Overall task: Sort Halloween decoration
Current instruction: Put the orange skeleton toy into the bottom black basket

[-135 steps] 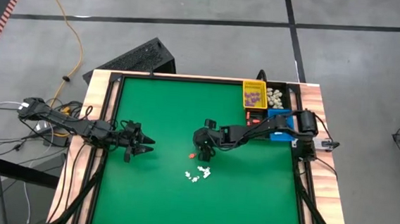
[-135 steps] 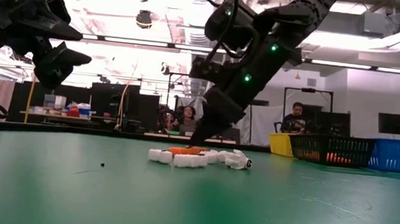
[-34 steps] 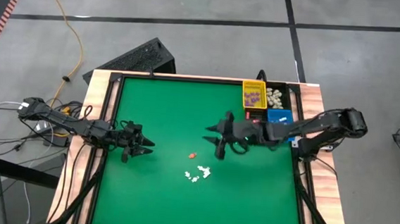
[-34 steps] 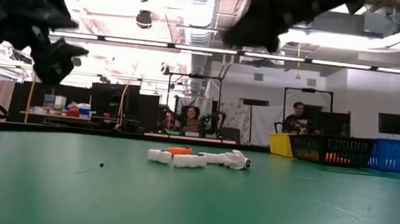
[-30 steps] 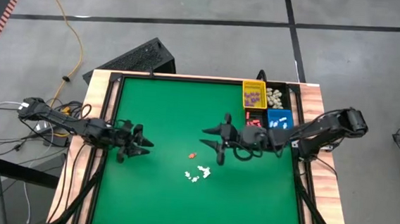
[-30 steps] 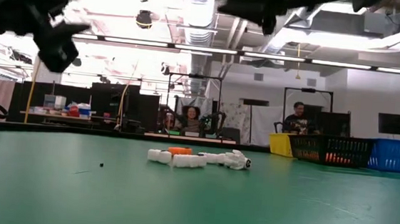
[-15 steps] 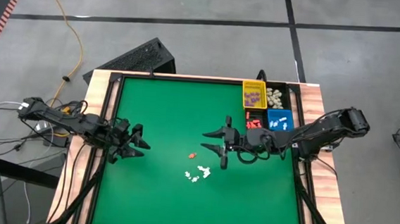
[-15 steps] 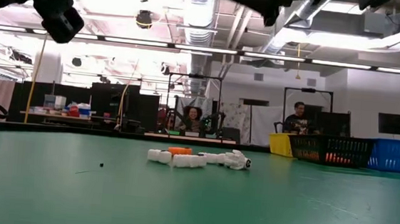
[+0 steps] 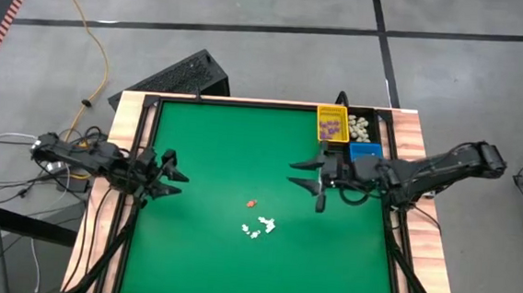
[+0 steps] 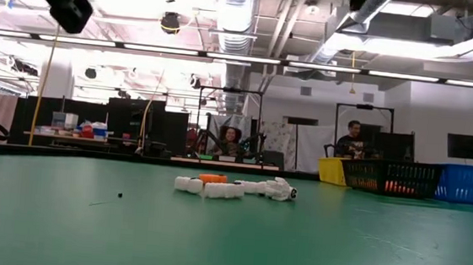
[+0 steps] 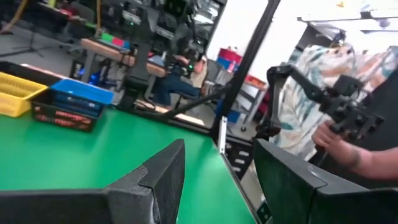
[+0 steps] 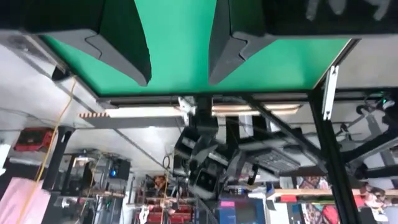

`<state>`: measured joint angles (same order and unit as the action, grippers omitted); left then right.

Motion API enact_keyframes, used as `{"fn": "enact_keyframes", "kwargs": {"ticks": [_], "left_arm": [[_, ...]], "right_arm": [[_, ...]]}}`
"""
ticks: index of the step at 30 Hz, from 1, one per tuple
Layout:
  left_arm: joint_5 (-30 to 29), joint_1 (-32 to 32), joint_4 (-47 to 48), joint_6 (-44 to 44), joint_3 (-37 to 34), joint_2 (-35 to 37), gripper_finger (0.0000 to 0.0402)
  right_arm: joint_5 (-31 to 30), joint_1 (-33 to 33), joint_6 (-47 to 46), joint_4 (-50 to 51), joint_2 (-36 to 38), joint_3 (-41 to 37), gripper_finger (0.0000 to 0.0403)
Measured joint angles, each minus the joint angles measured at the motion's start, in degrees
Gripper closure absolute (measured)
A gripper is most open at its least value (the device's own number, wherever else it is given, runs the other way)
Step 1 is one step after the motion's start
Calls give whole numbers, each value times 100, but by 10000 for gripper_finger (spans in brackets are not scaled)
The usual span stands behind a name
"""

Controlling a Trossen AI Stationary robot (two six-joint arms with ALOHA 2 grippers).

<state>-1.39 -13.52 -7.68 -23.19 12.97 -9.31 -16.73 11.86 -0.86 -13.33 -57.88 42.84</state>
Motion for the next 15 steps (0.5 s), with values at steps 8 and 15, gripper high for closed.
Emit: {"fn": "enact_keyframes", "kwargs": {"ticks": [8,15], "left_arm": [[-103,0,818,-59,13,938,221],[-278,0,1332,-12,9,886,221]], "right_arm": [[-401,-14,-69,-895,394,-861,225],[-451,-56,-189,-1652,867,-1435,225]]}}
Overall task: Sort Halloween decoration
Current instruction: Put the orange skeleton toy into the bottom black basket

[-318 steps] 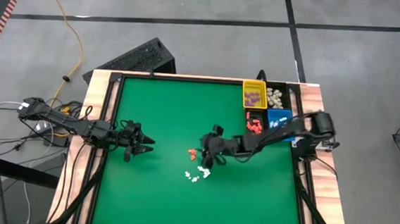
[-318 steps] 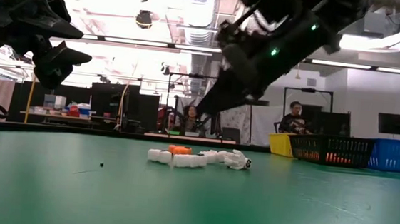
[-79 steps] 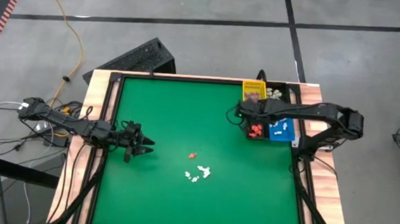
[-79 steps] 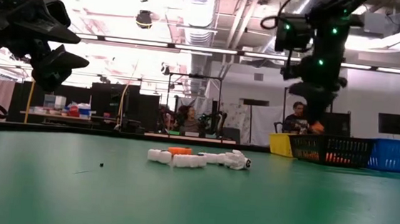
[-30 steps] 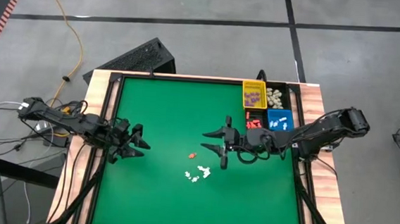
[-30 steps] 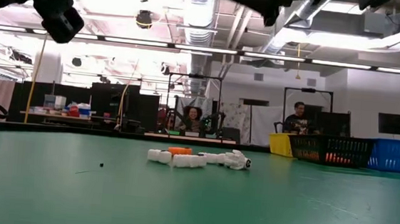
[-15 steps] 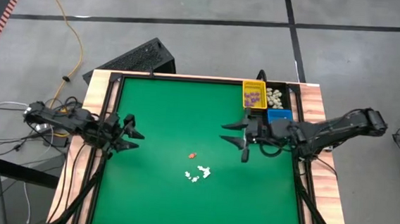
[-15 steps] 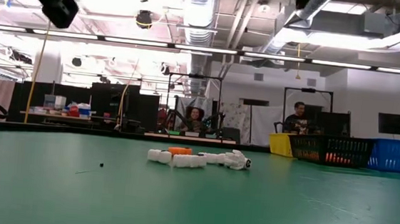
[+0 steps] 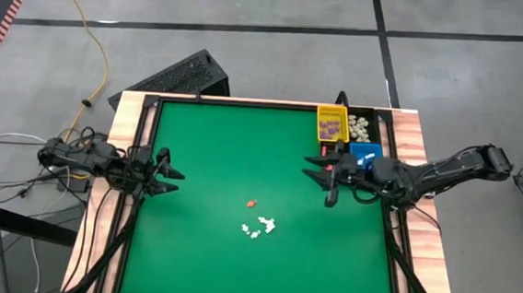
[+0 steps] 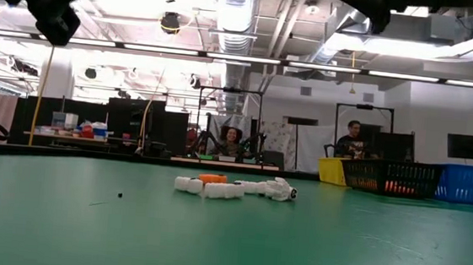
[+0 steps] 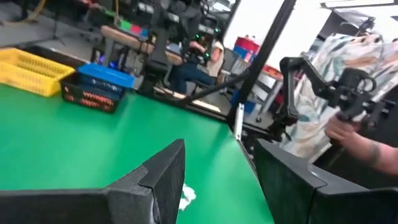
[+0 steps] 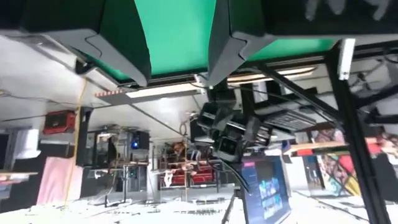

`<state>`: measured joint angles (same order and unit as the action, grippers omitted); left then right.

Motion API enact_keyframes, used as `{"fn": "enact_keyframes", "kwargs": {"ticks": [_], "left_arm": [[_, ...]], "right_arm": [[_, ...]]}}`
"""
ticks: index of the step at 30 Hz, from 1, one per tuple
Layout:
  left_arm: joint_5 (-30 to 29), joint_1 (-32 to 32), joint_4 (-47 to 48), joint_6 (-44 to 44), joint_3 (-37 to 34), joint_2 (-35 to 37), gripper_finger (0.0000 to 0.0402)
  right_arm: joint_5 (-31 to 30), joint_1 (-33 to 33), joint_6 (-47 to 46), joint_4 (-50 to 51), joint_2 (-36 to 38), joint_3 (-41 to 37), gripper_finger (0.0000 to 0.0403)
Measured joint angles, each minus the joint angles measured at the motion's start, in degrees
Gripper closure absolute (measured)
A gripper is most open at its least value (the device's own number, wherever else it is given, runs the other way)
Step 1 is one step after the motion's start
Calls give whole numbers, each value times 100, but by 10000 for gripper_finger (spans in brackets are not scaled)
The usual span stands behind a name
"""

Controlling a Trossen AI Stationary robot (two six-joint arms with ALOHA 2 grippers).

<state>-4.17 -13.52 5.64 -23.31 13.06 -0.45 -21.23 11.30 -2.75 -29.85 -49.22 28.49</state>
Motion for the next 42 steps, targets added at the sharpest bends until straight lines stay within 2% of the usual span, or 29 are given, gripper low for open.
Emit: {"fn": "enact_keyframes", "kwargs": {"ticks": [4,8,11,19,23,26,30,33,38,42], "left_arm": [[-203,-1,-5,195,-8,25,221],[-316,0,20,319,-17,22,221],[-316,0,54,321,-17,22,221],[-406,0,423,271,-20,22,221],[-416,0,455,271,-20,22,221],[-491,0,531,297,-20,22,221],[-847,0,623,267,-20,20,221],[-1045,0,670,81,-20,20,221],[-1044,0,735,11,-20,20,221],[-1029,-1,866,8,-20,20,221]], "right_arm": [[9,29,-434,-15,-22,-196,225],[11,166,-734,-72,-418,-284,225],[31,286,-824,-510,-945,-284,225],[60,383,-738,-2774,-2861,-274,225],[99,355,-730,-3027,-3667,-16,225],[137,326,-521,-2793,-4120,340,225],[194,174,-313,-1970,-4453,893,225],[504,33,-71,-885,-4574,1392,225],[741,-163,133,882,-4674,2233,232],[1101,-350,307,1162,-4672,2457,240]]}}
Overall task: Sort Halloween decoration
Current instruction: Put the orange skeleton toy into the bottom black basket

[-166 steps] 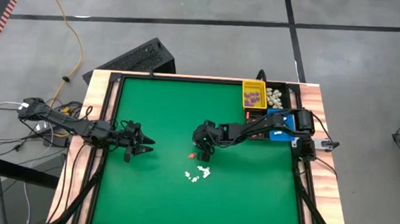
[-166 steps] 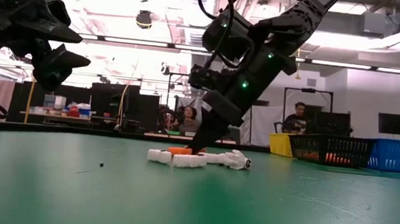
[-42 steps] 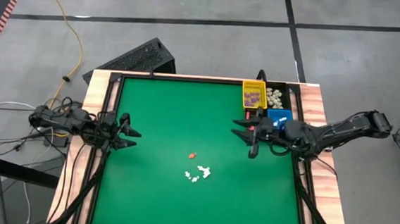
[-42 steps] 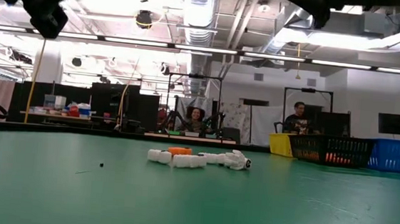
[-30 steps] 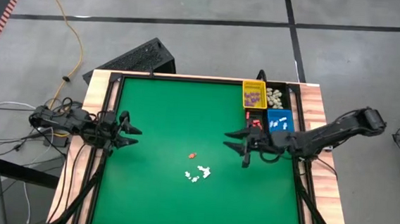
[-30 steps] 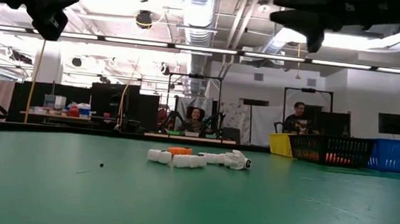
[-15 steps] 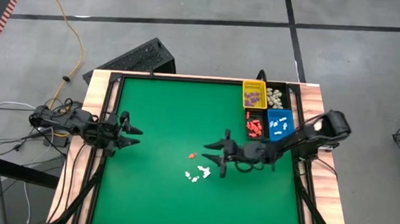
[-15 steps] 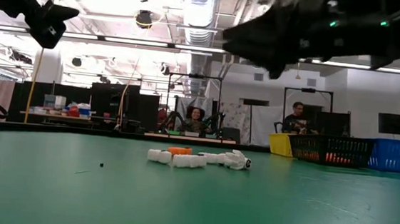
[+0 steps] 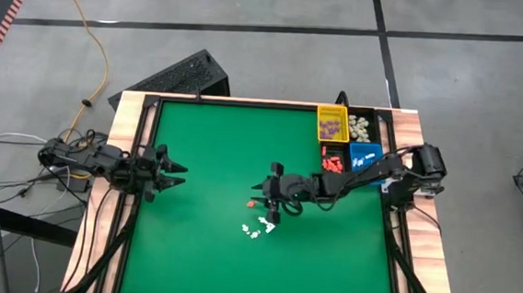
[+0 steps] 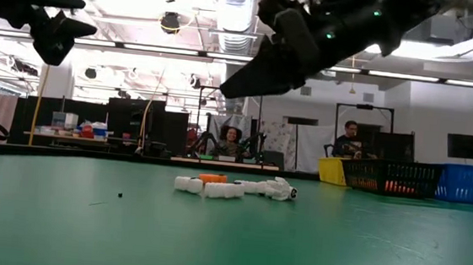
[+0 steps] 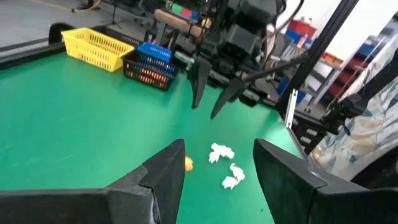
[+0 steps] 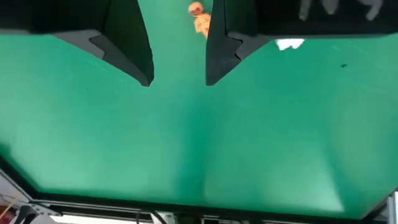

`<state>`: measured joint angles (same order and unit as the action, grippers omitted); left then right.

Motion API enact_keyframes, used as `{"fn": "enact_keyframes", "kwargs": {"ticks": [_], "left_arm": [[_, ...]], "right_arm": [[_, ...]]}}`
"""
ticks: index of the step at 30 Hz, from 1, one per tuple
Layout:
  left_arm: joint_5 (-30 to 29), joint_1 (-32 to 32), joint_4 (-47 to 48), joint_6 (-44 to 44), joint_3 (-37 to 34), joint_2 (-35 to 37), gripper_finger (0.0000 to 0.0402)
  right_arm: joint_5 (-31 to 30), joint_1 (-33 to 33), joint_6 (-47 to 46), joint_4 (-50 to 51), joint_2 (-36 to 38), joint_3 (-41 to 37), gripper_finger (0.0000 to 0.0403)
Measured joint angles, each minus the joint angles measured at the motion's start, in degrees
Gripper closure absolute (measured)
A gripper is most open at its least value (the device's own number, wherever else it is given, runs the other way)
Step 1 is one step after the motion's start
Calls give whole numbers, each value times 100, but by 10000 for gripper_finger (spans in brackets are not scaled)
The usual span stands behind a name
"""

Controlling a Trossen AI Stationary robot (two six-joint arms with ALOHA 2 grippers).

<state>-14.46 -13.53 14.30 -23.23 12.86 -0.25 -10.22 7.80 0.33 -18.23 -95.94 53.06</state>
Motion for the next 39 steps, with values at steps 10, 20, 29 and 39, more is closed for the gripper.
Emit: {"fn": "enact_keyframes", "kwargs": {"ticks": [10,20,29,39], "left_arm": [[14,0,723,-10,0,2,221],[13,1,1461,-12,0,0,221],[-129,1,1514,3,0,-14,221],[-140,1,1484,3,2,-72,221]], "right_arm": [[137,-121,238,-5,-102,-13,245],[266,-118,375,-105,-577,20,214],[764,-196,544,-95,-1181,412,205],[1153,-432,1011,620,-1416,782,205]]}}
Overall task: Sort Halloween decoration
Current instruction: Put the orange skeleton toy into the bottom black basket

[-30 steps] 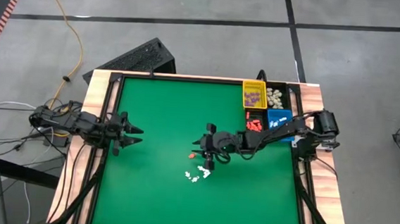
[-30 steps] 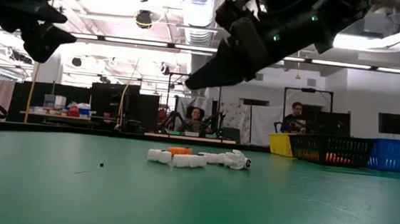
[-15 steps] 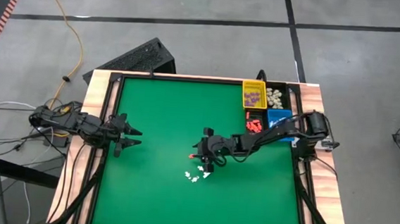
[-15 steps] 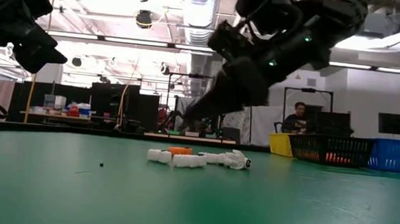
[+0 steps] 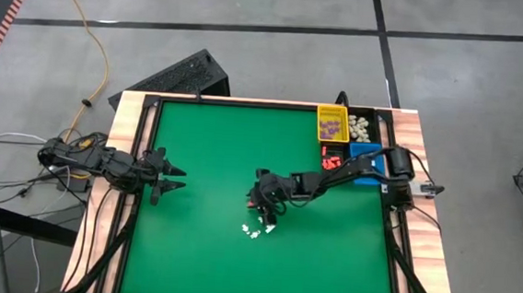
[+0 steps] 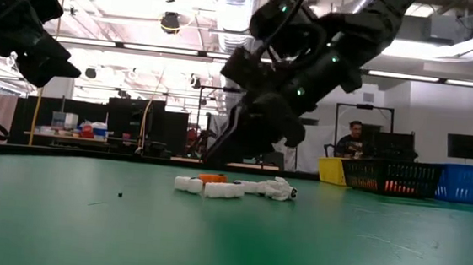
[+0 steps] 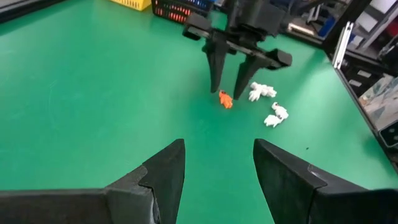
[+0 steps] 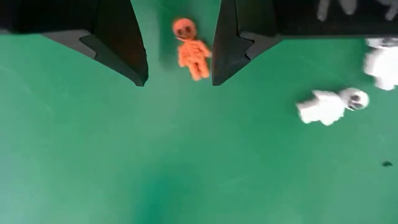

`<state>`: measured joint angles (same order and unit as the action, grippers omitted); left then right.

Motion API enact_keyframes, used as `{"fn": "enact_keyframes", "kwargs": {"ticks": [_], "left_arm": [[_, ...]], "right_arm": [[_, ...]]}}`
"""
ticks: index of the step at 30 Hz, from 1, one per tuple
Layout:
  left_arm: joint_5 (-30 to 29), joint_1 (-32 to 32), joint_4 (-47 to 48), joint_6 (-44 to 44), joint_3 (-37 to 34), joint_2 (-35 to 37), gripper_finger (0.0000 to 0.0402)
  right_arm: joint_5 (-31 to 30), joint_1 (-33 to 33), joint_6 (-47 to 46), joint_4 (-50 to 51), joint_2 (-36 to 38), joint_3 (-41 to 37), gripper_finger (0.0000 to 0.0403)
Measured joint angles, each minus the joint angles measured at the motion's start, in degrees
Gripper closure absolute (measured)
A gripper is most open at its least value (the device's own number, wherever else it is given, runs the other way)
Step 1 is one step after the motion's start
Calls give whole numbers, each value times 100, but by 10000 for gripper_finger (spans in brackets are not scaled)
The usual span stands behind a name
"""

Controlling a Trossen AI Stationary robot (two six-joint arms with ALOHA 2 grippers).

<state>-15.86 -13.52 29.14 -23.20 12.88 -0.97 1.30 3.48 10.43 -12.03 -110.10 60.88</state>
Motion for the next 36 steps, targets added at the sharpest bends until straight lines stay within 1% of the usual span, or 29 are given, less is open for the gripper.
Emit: {"fn": "enact_keyframes", "kwargs": {"ticks": [3,7,10,12,15,20,24,29,31,34,36], "left_arm": [[-2,0,21,2,0,0,221],[0,0,21,2,0,0,221],[0,0,22,2,0,0,221],[0,0,20,2,0,0,221],[0,0,27,2,0,0,221],[0,0,29,4,0,0,221],[0,0,59,4,0,0,221],[4,0,167,4,0,0,221],[2,0,180,4,0,0,221],[2,0,197,4,0,0,221],[4,0,200,4,0,0,221]], "right_arm": [[249,-79,27,16,2,15,205],[313,-111,33,203,-86,8,205],[418,-139,39,69,-155,24,205],[423,-144,37,203,-175,18,205],[424,-137,43,265,-175,15,213],[517,-172,42,321,-175,14,258],[511,-172,14,528,-171,20,303],[509,-176,-194,544,-160,20,357],[496,-176,-269,536,-157,20,369],[480,-174,-352,522,-90,20,374],[333,-170,-359,560,3,11,376]]}}
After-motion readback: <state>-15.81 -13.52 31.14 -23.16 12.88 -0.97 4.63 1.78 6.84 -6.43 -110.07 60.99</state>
